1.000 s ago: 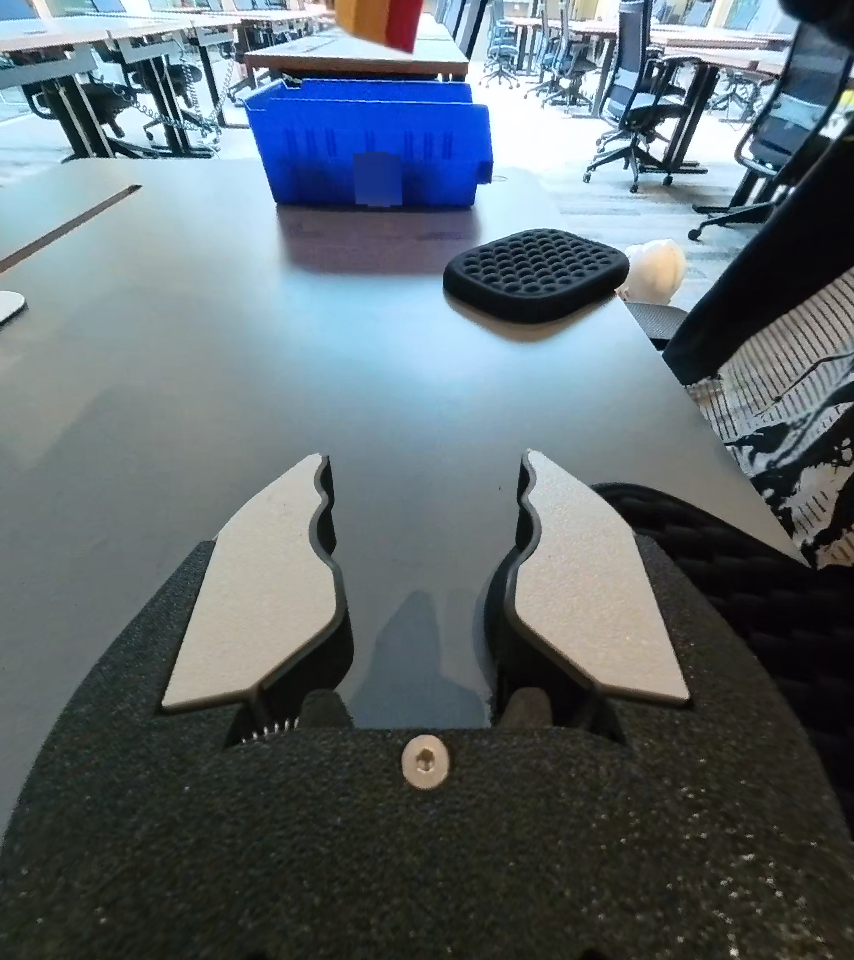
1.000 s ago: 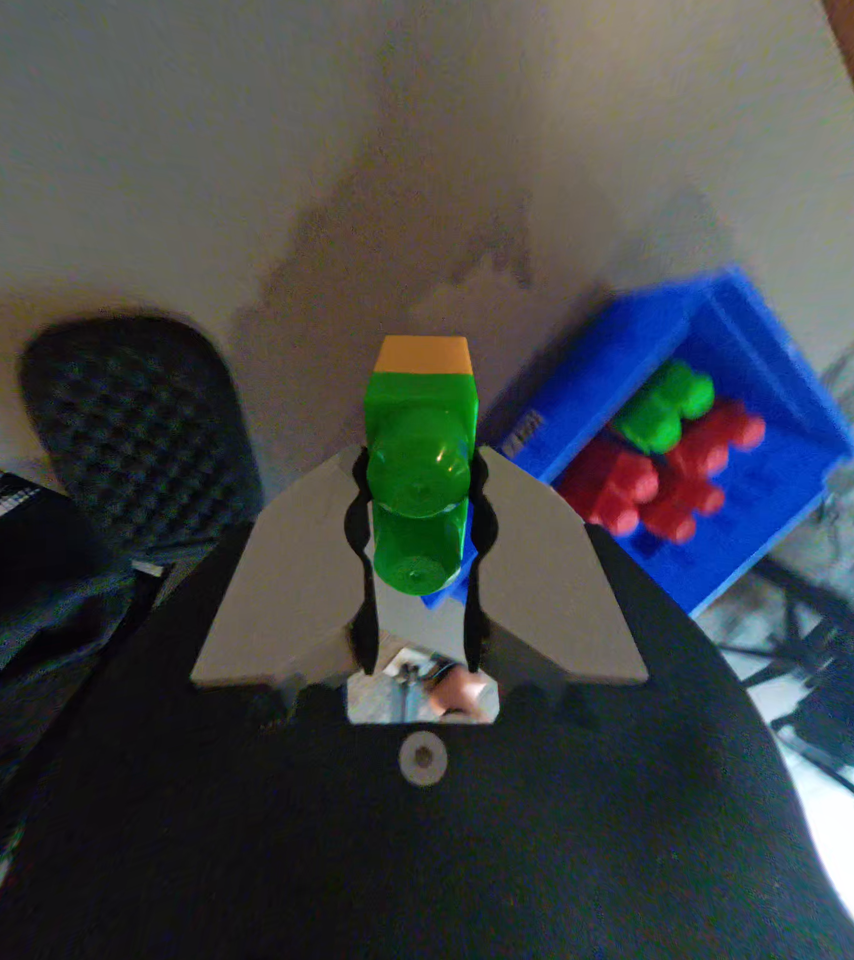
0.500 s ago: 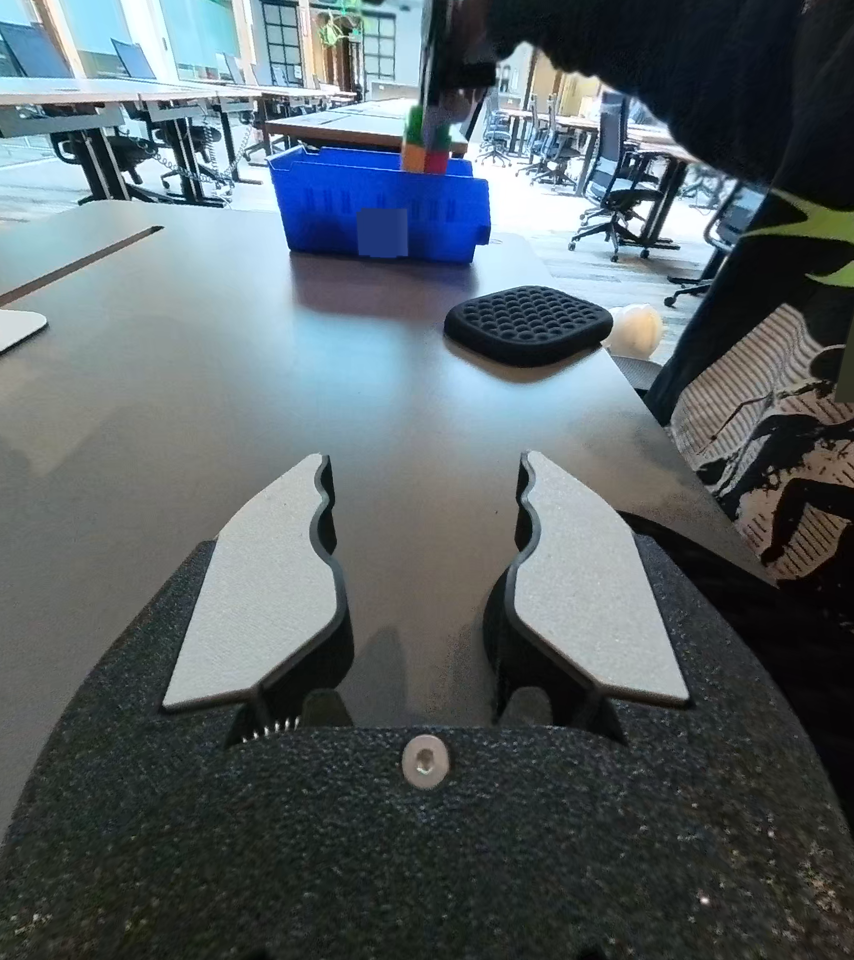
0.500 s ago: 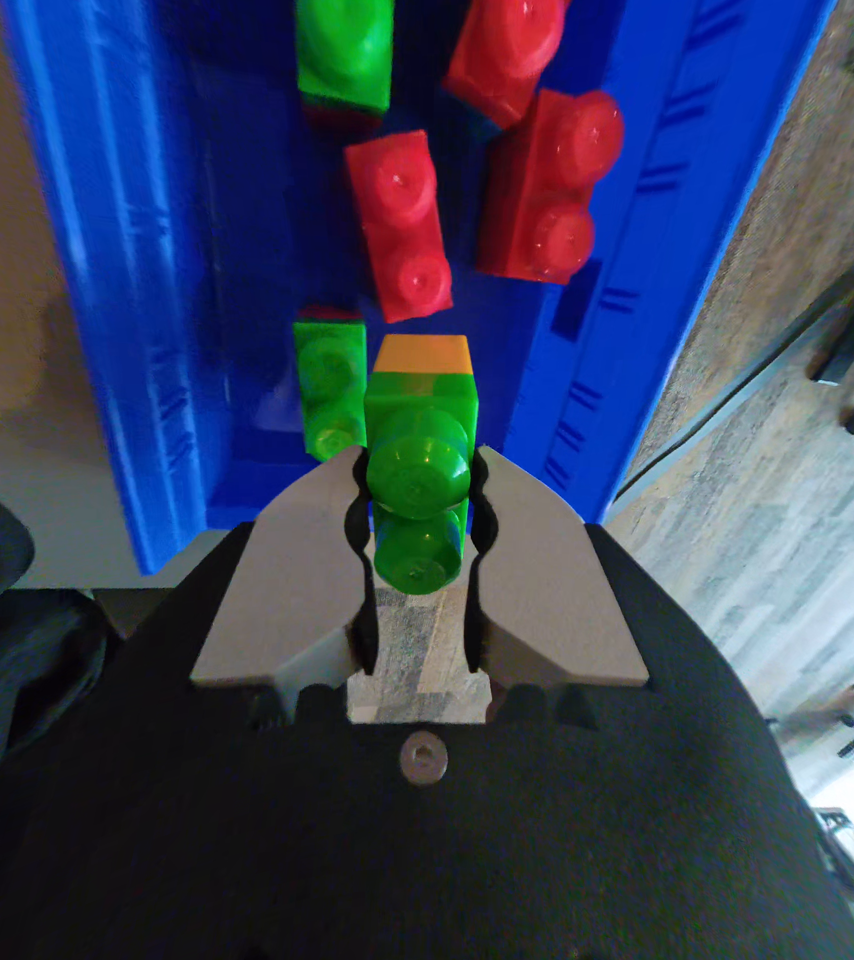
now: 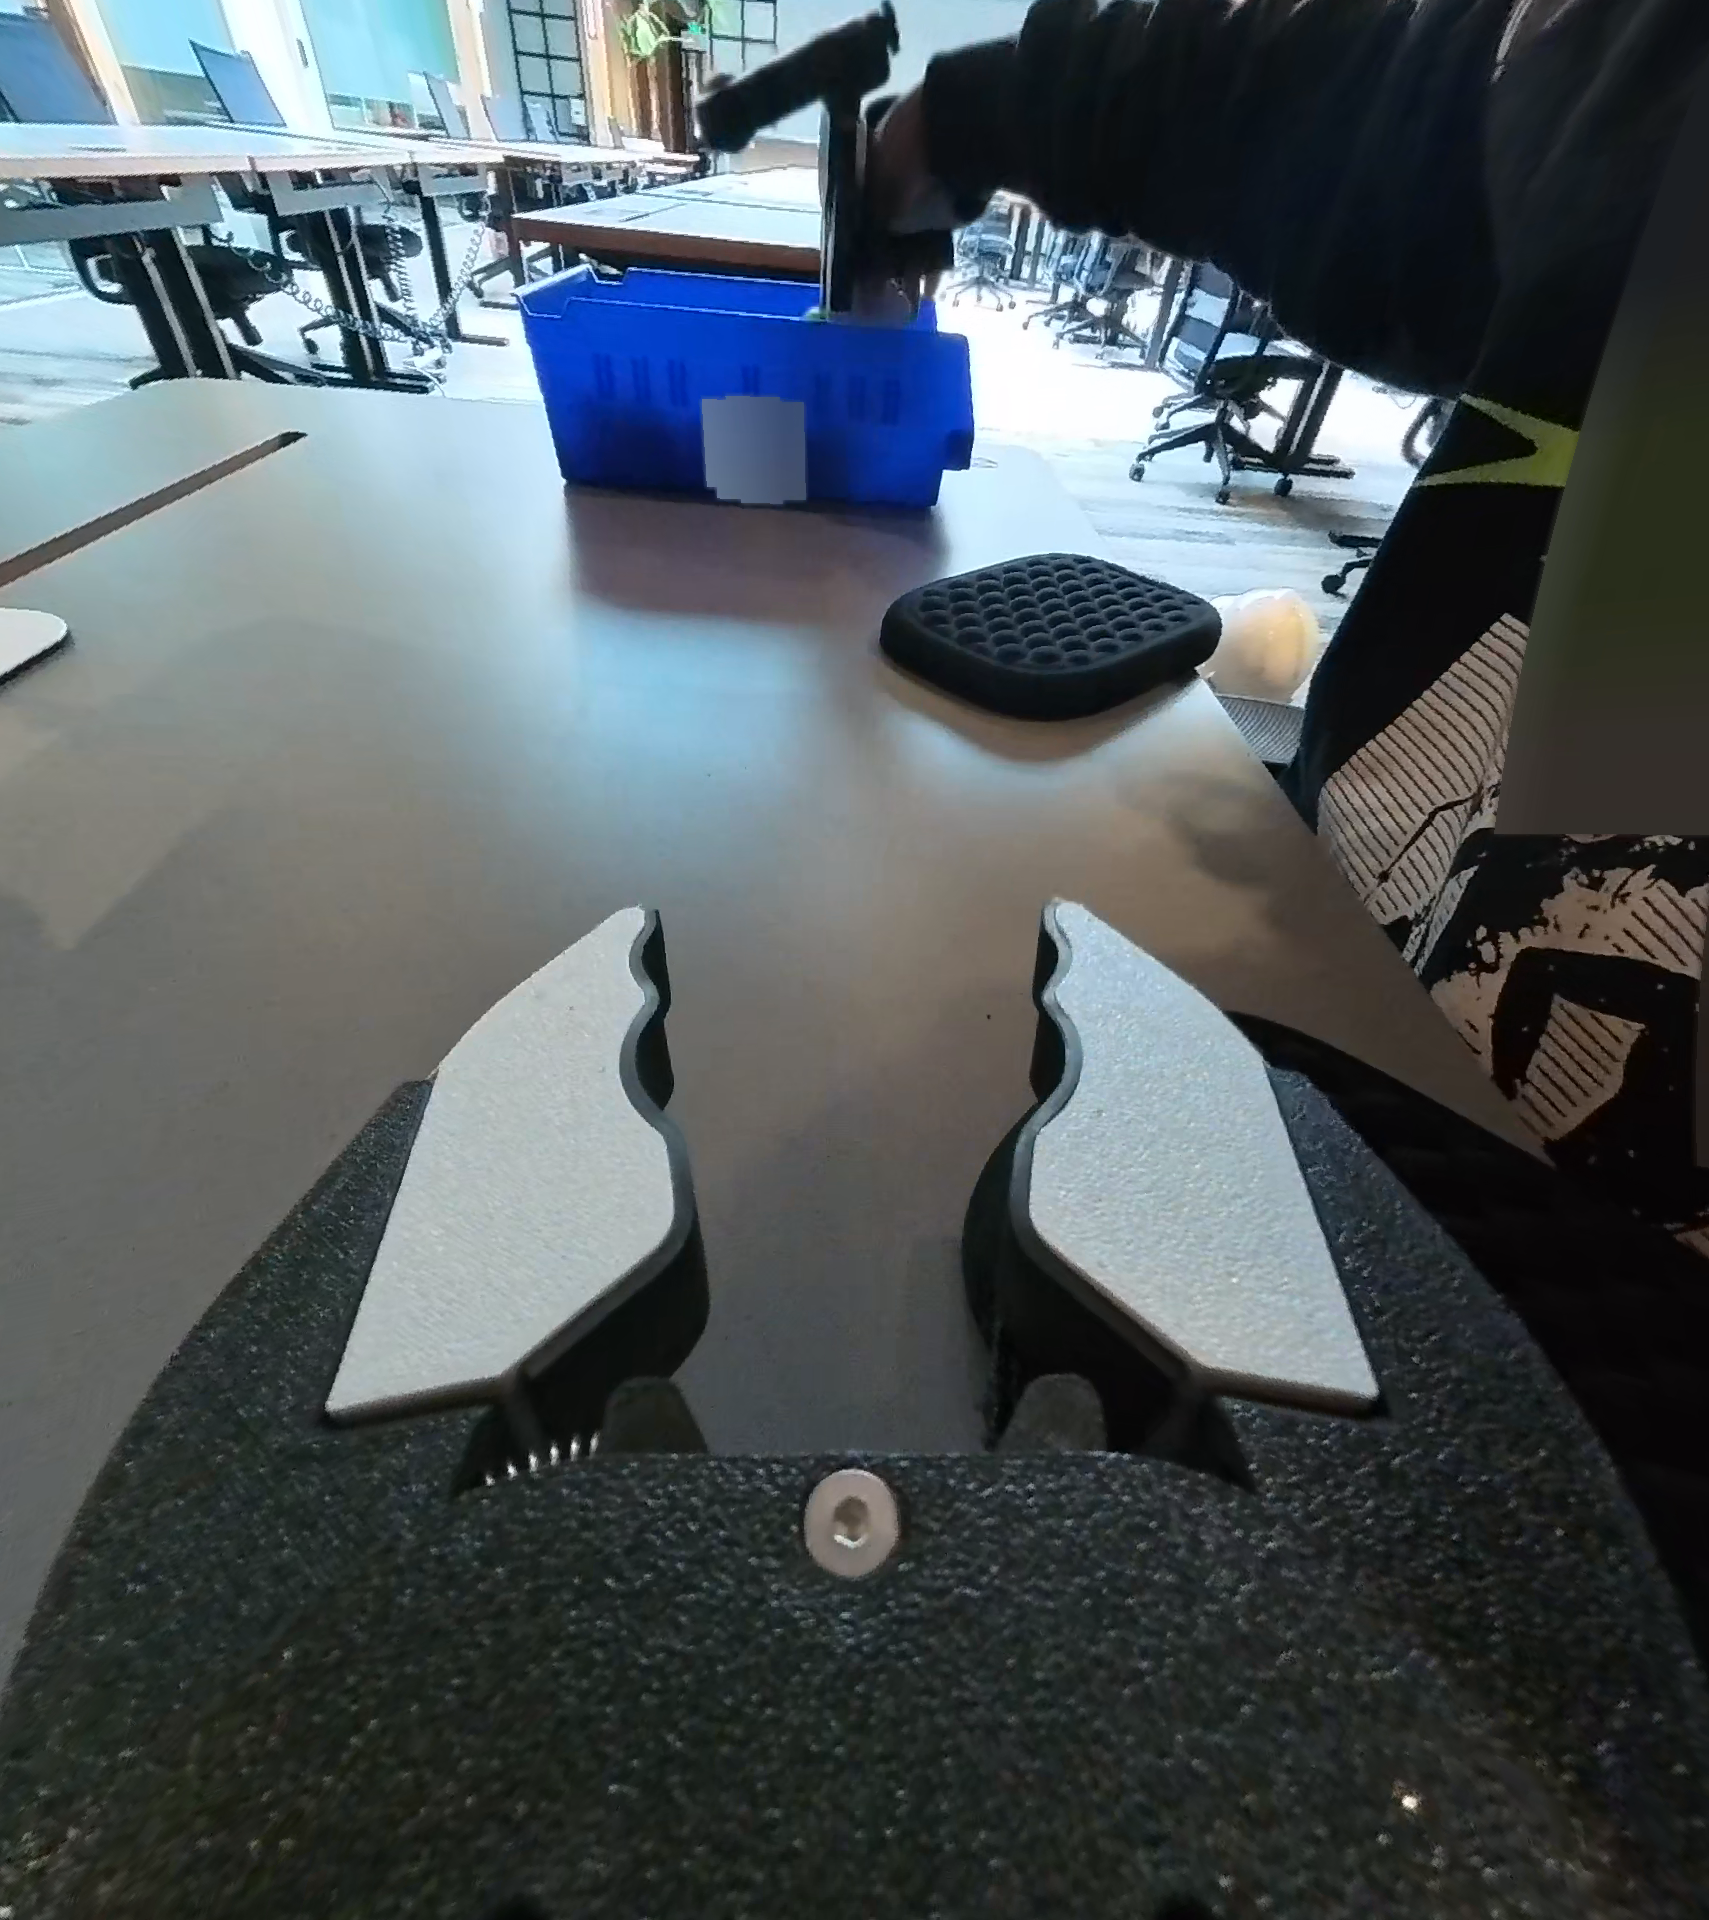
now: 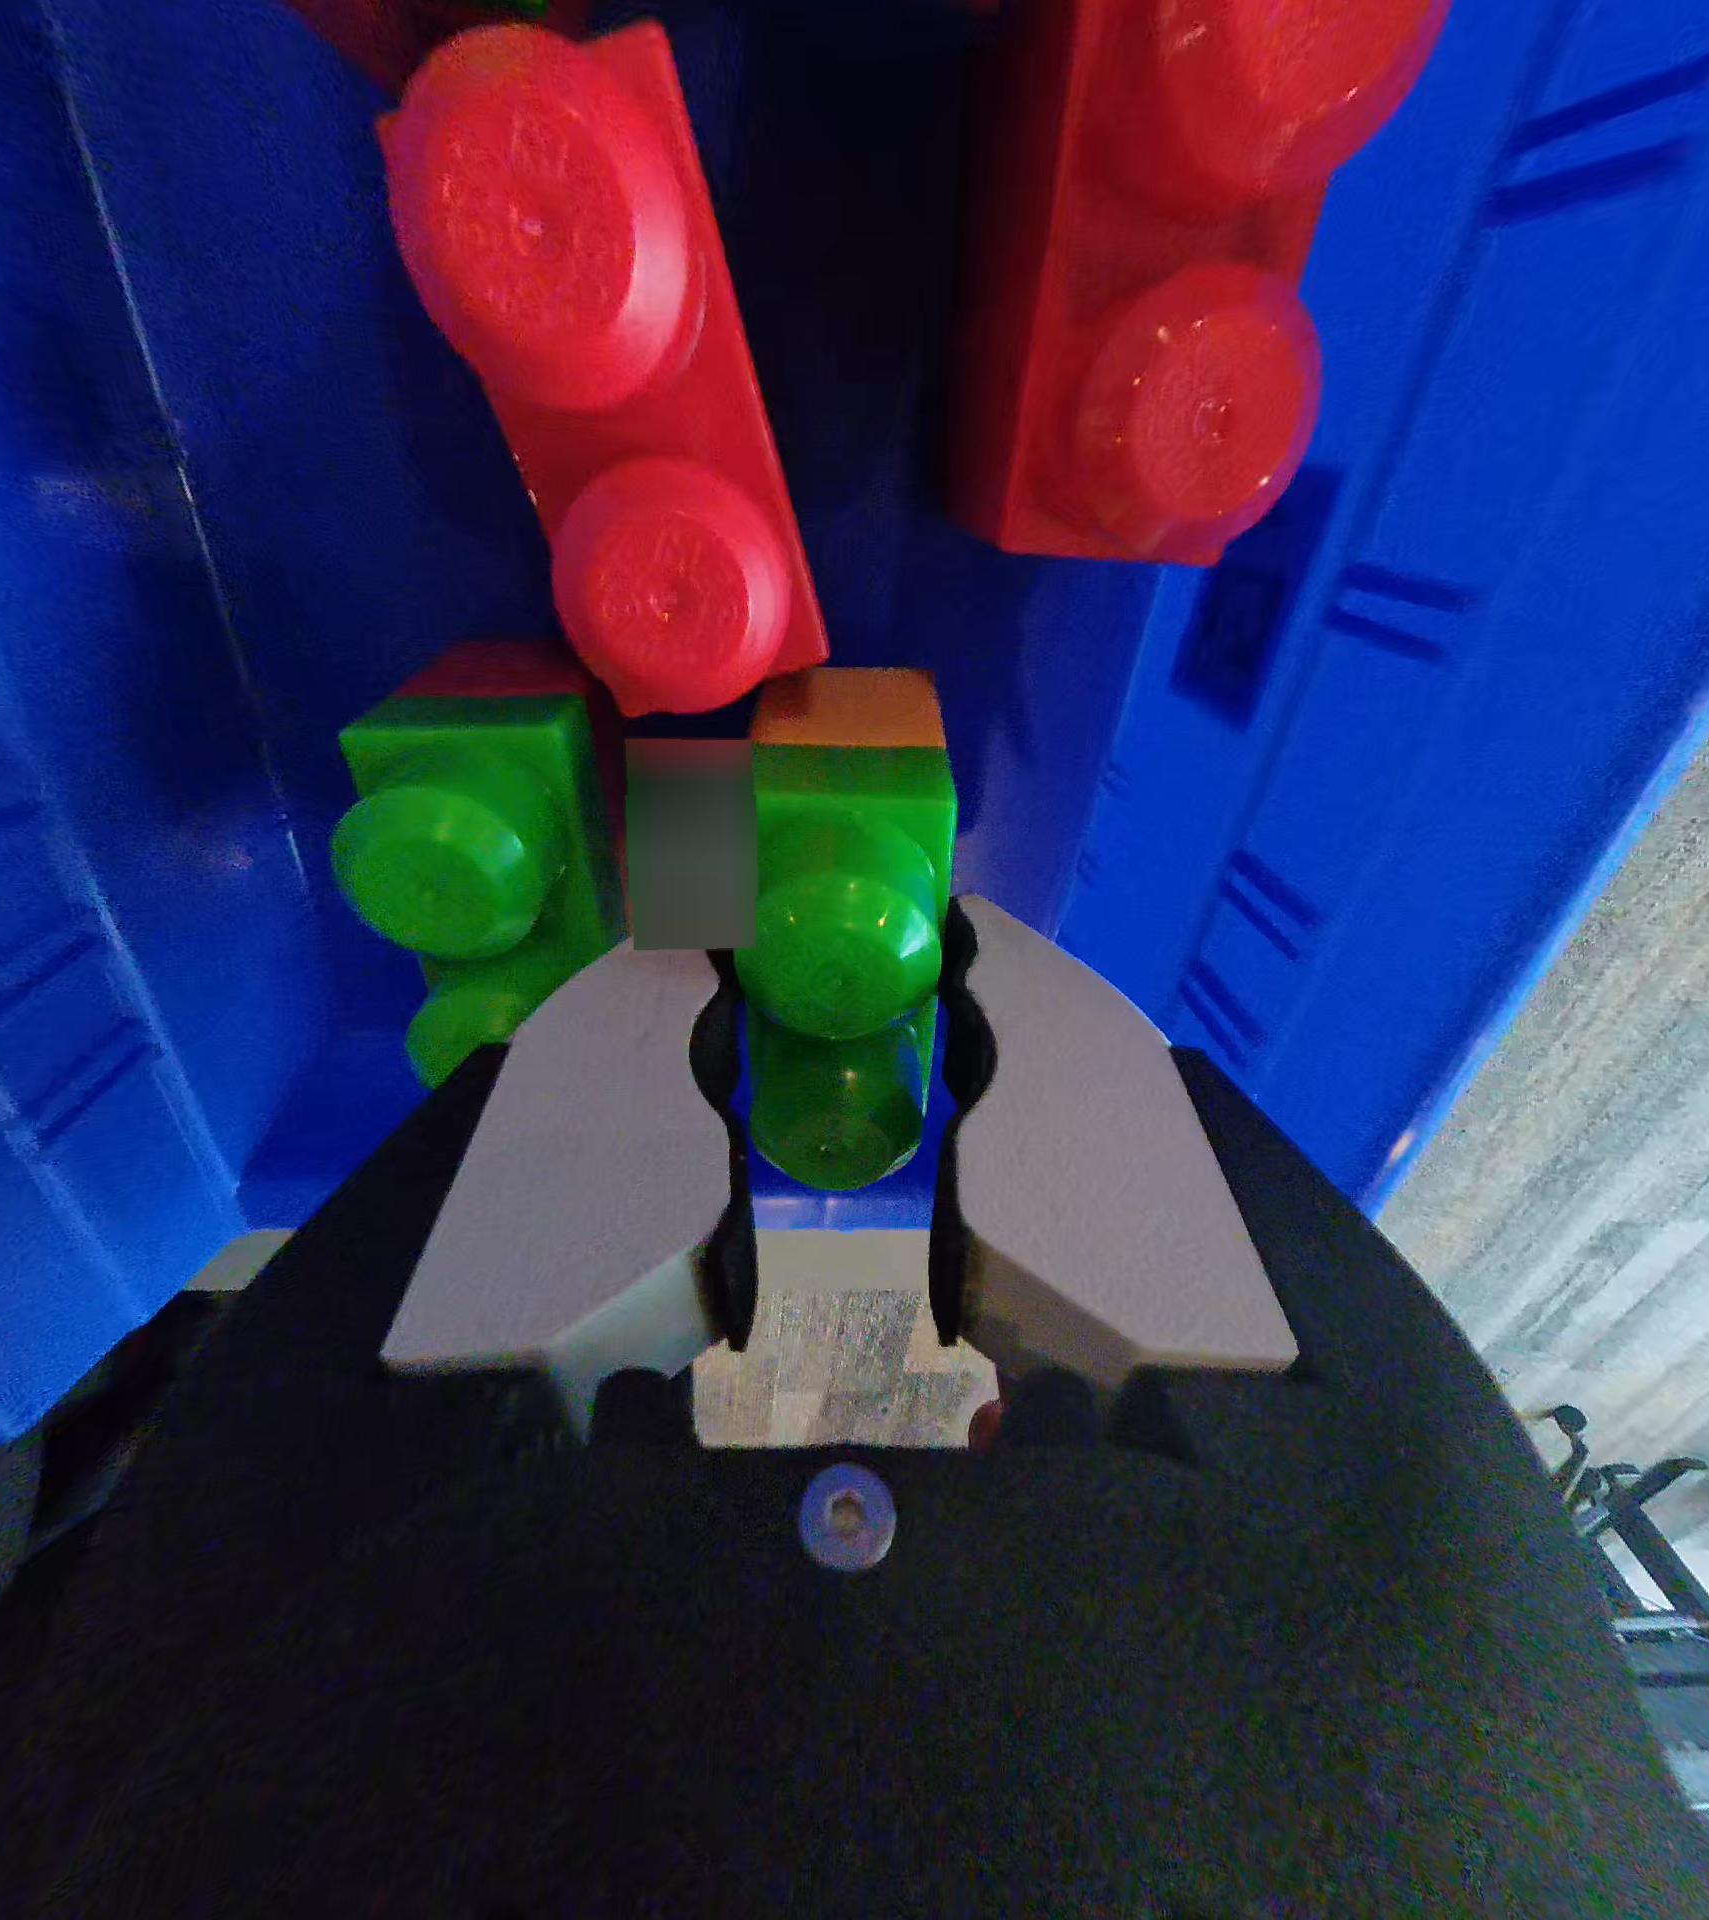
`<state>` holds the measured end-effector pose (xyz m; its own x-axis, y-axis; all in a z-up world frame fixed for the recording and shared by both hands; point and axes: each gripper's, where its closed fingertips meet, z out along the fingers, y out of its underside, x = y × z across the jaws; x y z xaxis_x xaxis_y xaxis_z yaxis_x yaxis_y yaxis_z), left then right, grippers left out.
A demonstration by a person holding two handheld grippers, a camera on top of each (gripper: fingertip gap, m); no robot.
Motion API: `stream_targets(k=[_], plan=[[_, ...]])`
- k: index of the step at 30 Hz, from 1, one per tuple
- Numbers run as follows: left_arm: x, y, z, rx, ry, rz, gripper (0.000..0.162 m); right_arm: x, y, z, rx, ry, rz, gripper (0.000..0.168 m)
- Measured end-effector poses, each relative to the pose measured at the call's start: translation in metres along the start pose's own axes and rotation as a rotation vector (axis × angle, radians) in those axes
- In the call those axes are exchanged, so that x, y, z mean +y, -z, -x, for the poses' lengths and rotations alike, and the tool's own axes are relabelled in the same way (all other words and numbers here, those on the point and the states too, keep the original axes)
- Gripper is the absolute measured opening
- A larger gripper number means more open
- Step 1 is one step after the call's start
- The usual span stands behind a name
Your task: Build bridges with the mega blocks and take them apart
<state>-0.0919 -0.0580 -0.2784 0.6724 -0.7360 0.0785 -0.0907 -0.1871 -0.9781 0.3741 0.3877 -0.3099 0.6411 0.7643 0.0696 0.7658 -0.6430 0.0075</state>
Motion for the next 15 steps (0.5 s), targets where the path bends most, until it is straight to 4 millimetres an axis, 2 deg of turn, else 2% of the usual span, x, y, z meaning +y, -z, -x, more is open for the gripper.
stream_targets(k=[8,12,15], plan=[[0.0,0.0,0.0,-0.001,-0.003,-0.001,0.068,0.003,-0.014,0.003,-0.03,-0.011,0.003,0.036],[0.0,0.0,0.0,-0.001,-0.007,0.001,0.068,0.002,-0.014,0.002,-0.021,-0.013,-0.009,0.036],[0.0,-0.001,-0.001,-0.001,-0.011,0.004,0.068,0.004,-0.013,0.0,-0.013,-0.014,-0.008,0.047]])
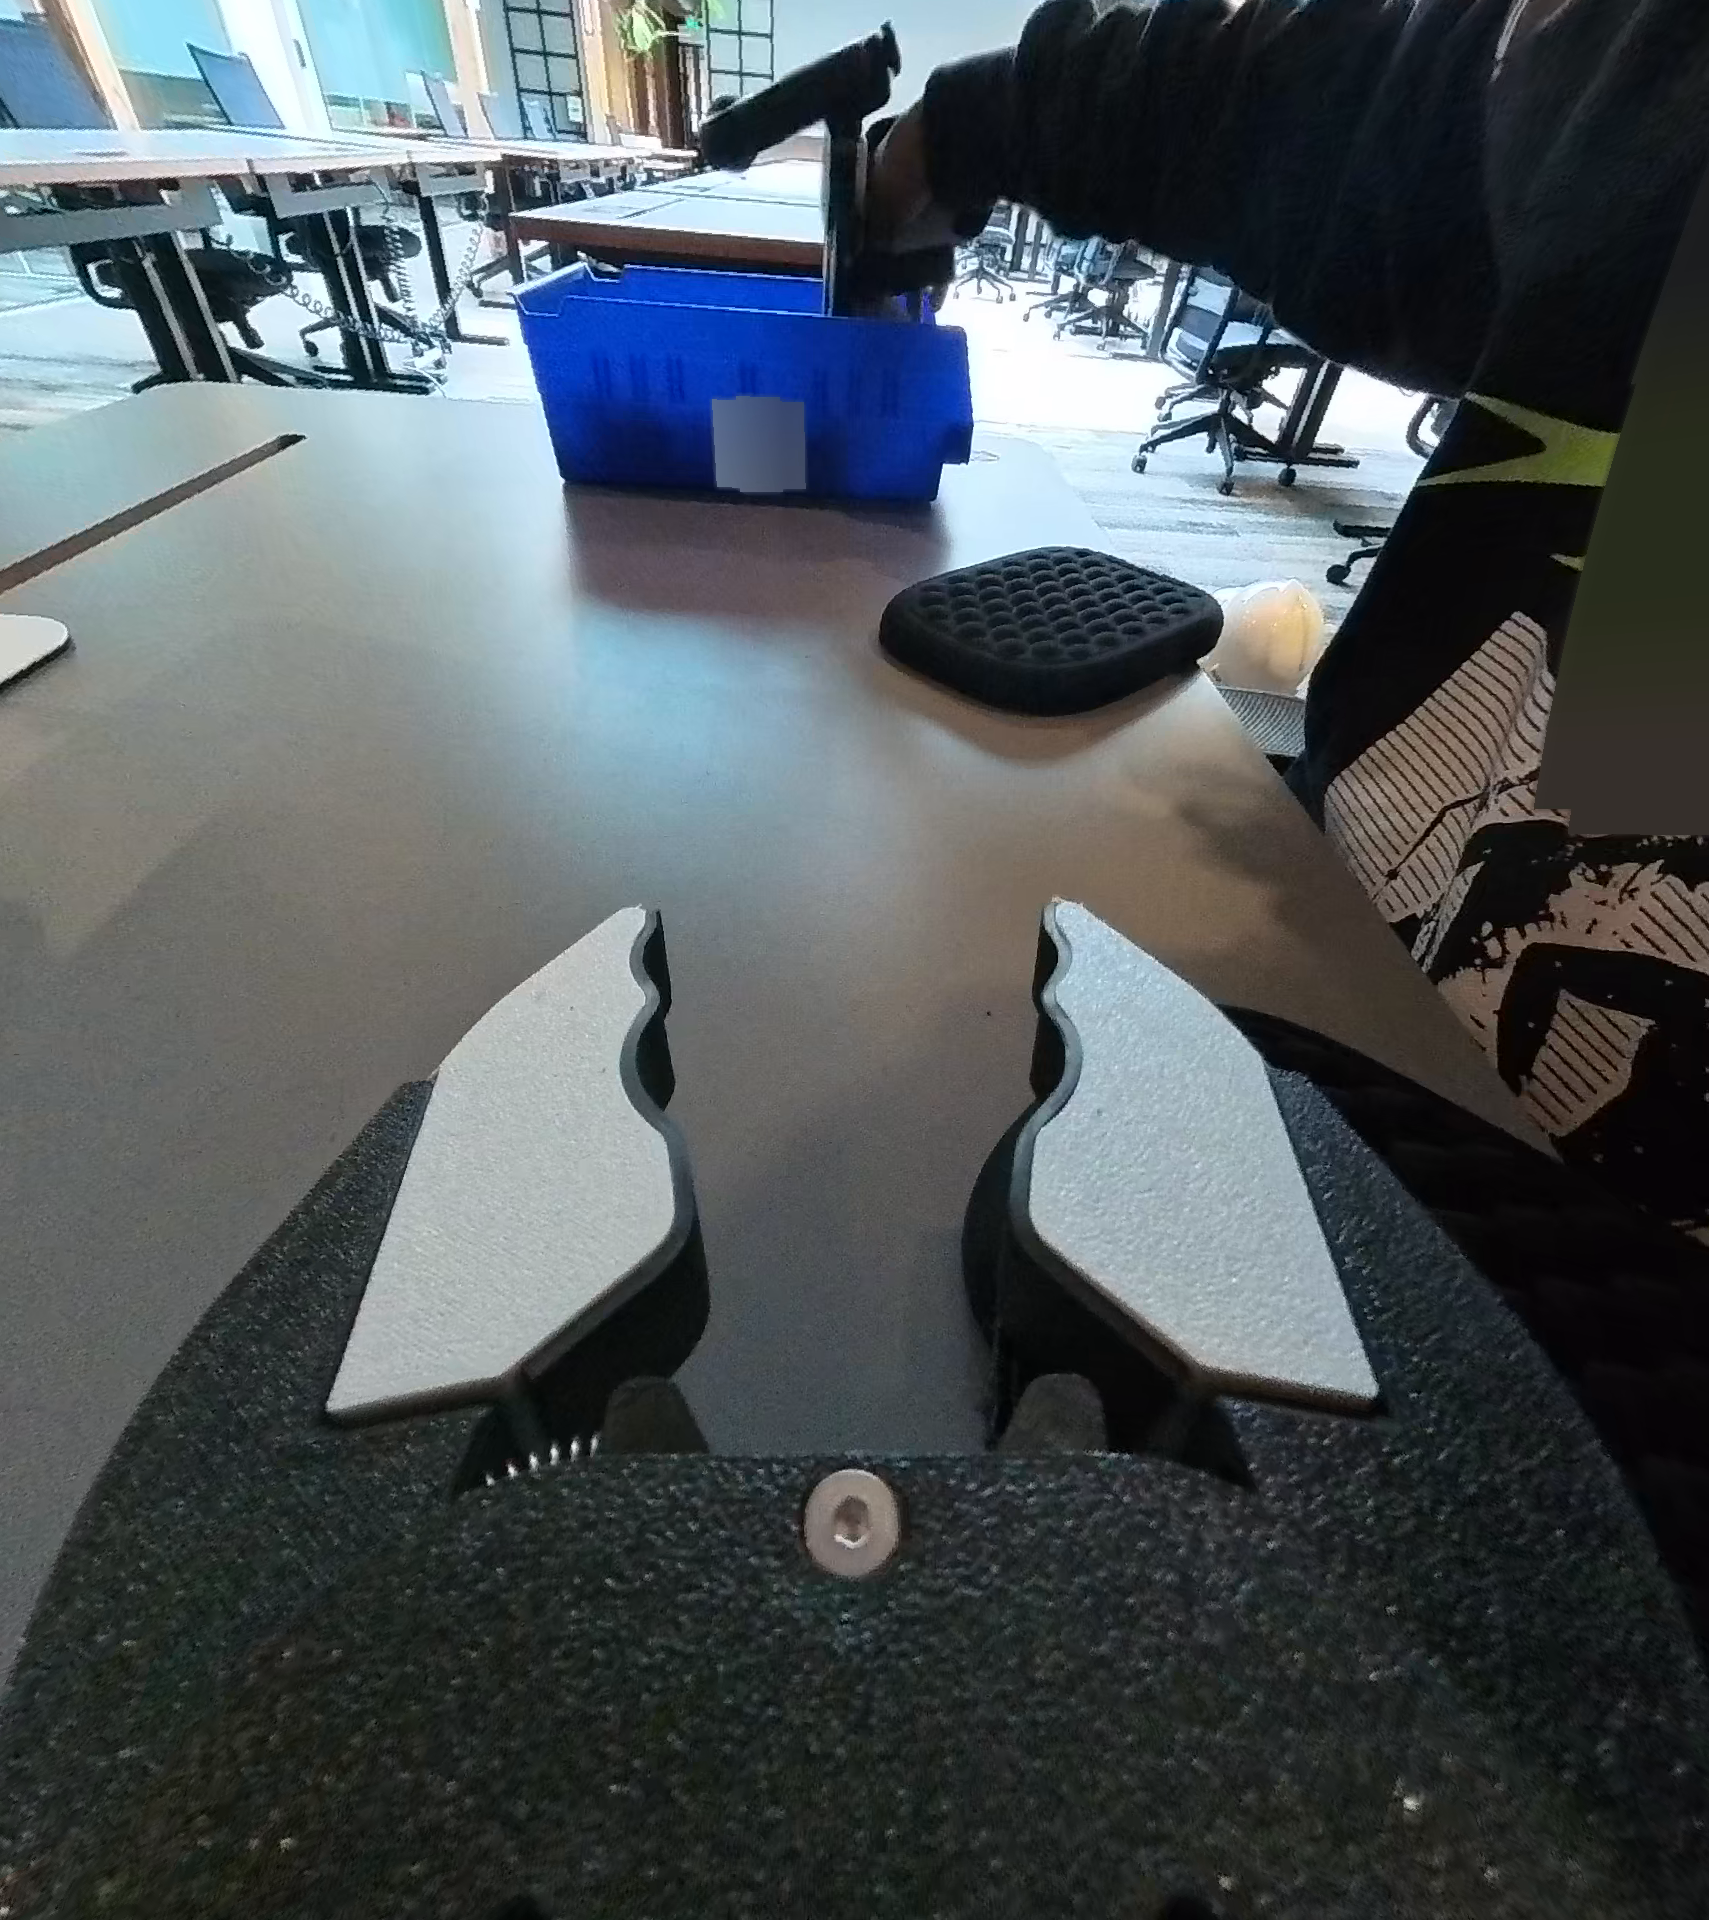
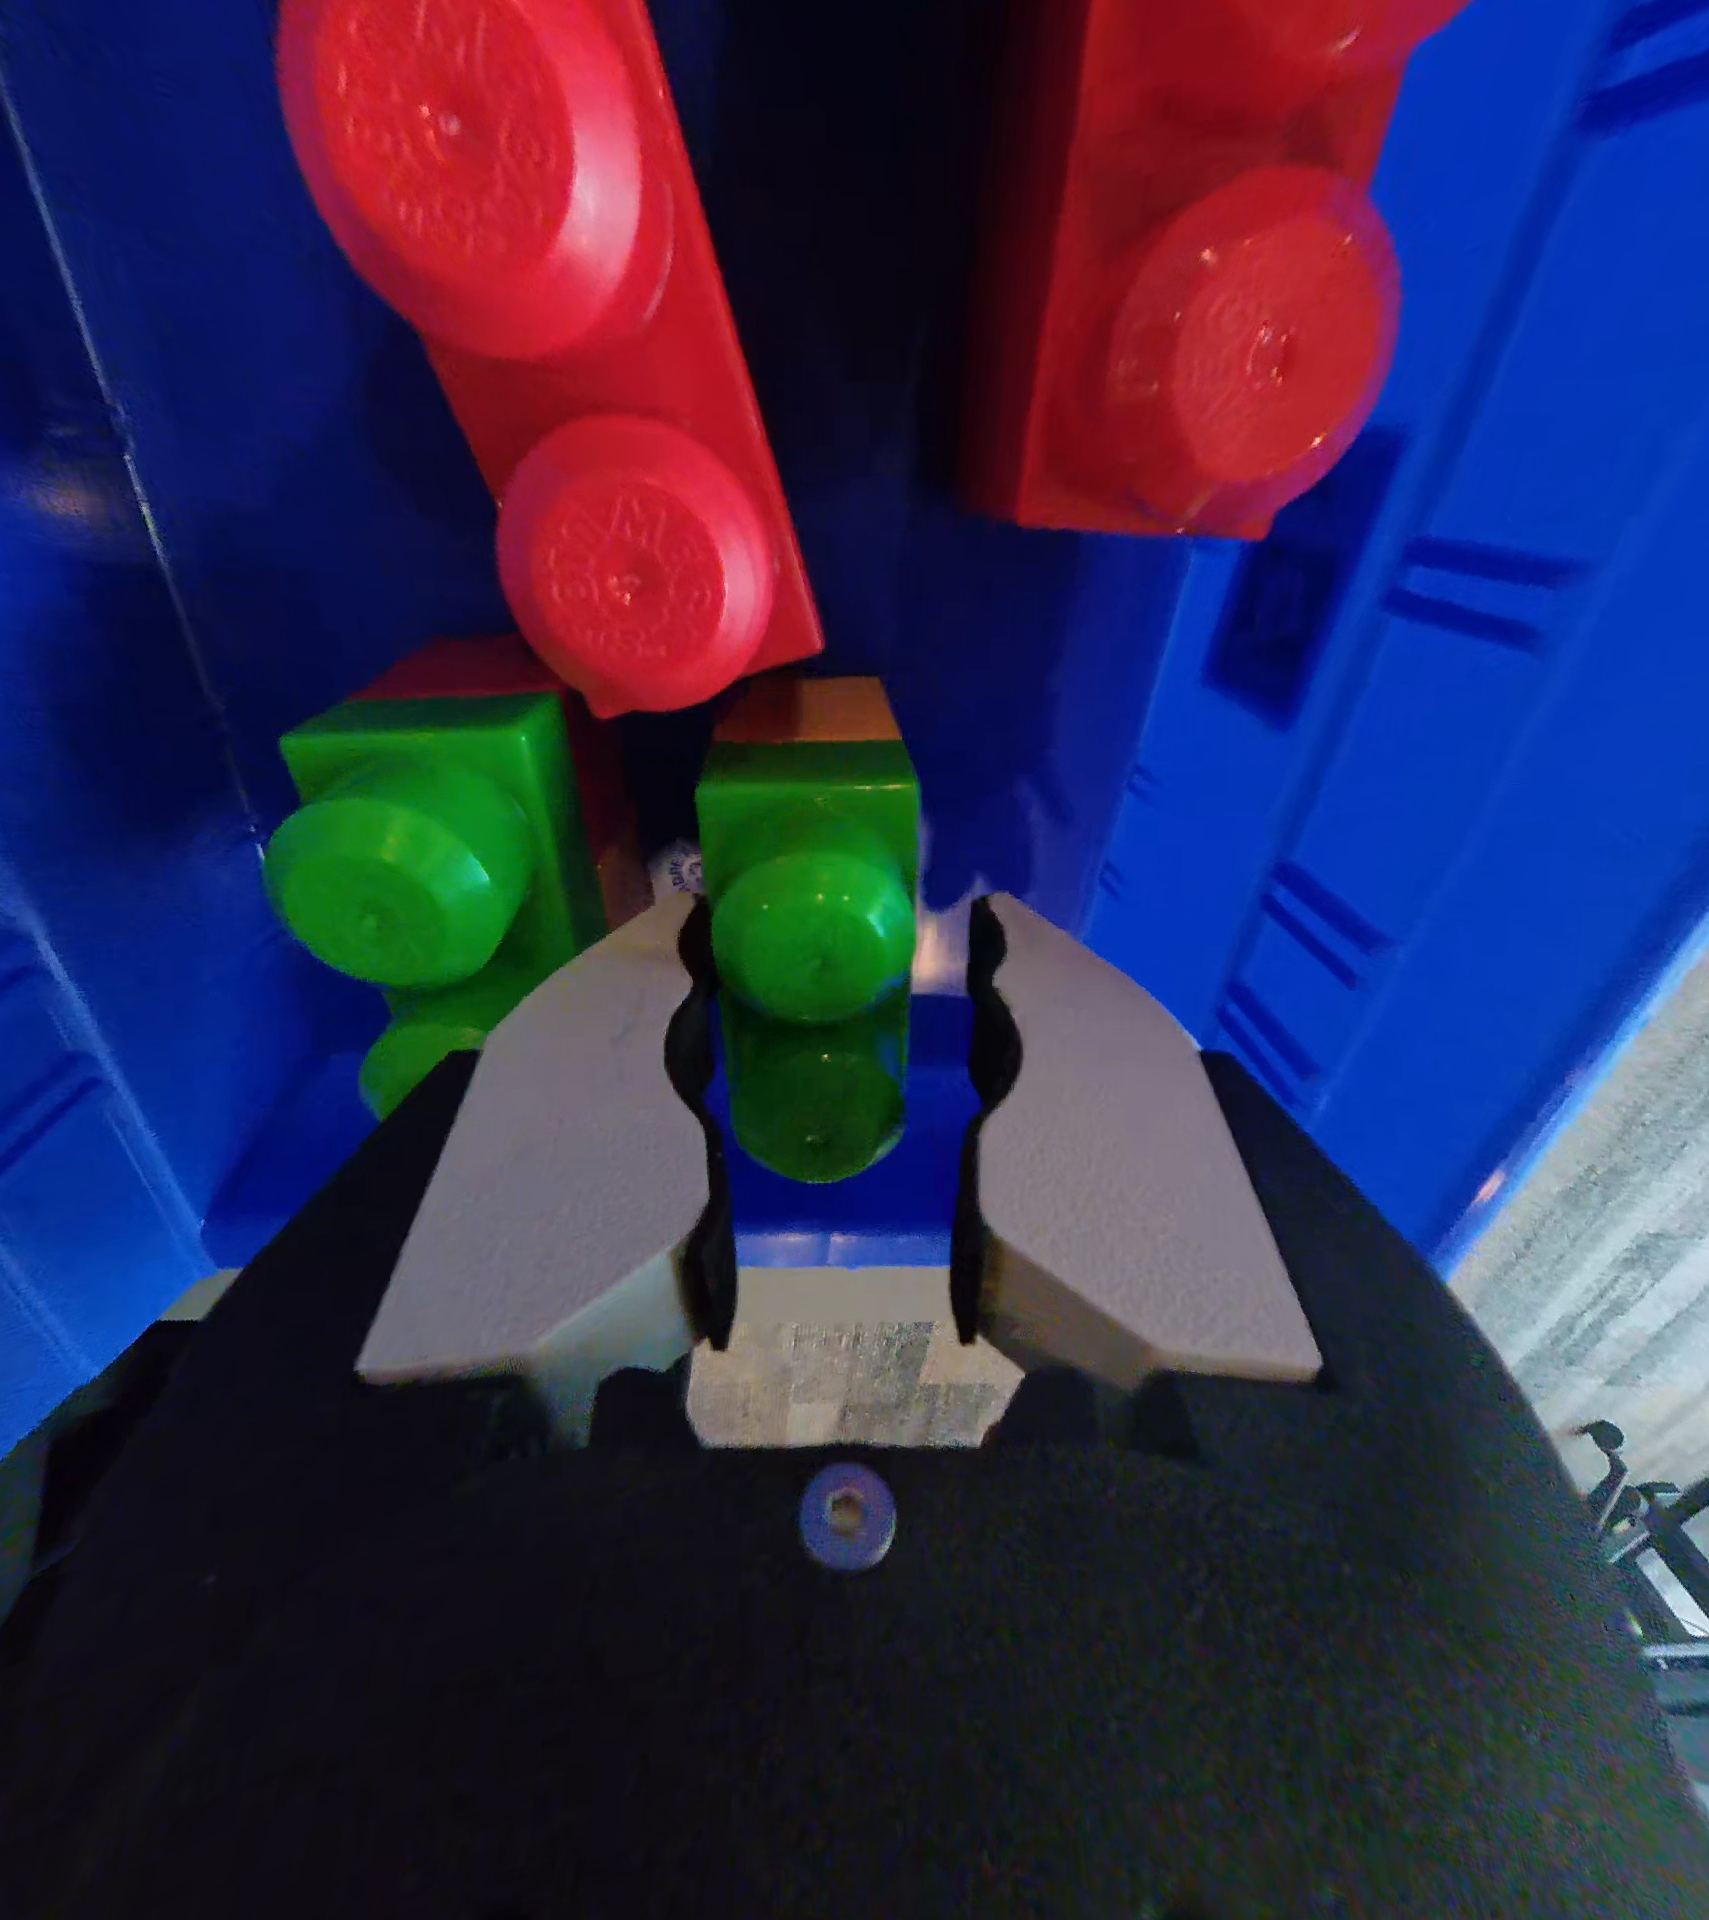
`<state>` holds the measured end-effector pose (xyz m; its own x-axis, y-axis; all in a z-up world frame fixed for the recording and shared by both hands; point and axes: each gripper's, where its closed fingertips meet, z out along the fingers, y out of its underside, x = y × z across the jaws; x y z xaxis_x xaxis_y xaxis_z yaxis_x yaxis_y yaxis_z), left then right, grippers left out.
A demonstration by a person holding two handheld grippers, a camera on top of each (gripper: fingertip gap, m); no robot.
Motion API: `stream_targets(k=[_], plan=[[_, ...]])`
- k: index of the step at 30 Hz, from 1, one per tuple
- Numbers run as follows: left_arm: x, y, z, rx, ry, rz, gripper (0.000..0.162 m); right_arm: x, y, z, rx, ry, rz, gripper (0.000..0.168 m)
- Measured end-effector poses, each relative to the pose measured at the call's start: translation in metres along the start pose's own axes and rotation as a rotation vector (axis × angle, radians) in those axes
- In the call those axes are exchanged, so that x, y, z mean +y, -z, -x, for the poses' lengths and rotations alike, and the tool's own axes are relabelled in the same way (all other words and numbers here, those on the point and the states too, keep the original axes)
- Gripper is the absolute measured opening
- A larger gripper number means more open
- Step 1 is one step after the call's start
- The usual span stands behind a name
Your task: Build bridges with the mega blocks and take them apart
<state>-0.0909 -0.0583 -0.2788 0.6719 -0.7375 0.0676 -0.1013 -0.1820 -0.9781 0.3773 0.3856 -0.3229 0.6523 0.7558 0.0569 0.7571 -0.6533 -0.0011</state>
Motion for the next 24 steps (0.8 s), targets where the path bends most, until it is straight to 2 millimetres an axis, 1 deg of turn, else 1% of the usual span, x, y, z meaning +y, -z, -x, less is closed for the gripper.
stream_targets(k=[3,7,10,15,18,20,24], plan=[[0.0,0.0,0.0,-0.001,-0.002,0.003,0.068,0.002,0.007,0.0,0.001,0.008,-0.006,0.049],[0.001,-0.001,-0.001,0.0,-0.01,0.012,0.068,-0.001,0.028,-0.001,0.01,0.003,-0.067,0.055],[0.002,-0.002,-0.001,-0.002,-0.015,0.018,0.069,-0.004,0.053,0.0,0.043,0.018,-0.128,0.058],[0.002,-0.002,-0.001,-0.007,-0.018,0.022,0.069,-0.011,0.101,0.019,0.071,0.046,-0.293,0.058],[0.003,-0.003,-0.001,-0.011,-0.025,0.031,0.07,-0.019,0.13,0.045,0.056,0.091,-0.437,0.059],[0.004,-0.004,-0.001,-0.015,-0.027,0.037,0.071,-0.023,0.147,0.069,0.042,0.142,-0.529,0.062],[-0.001,-0.002,0.004,-0.059,-0.03,-0.001,0.069,-0.037,0.173,0.128,-0.005,0.279,-0.753,0.073]])
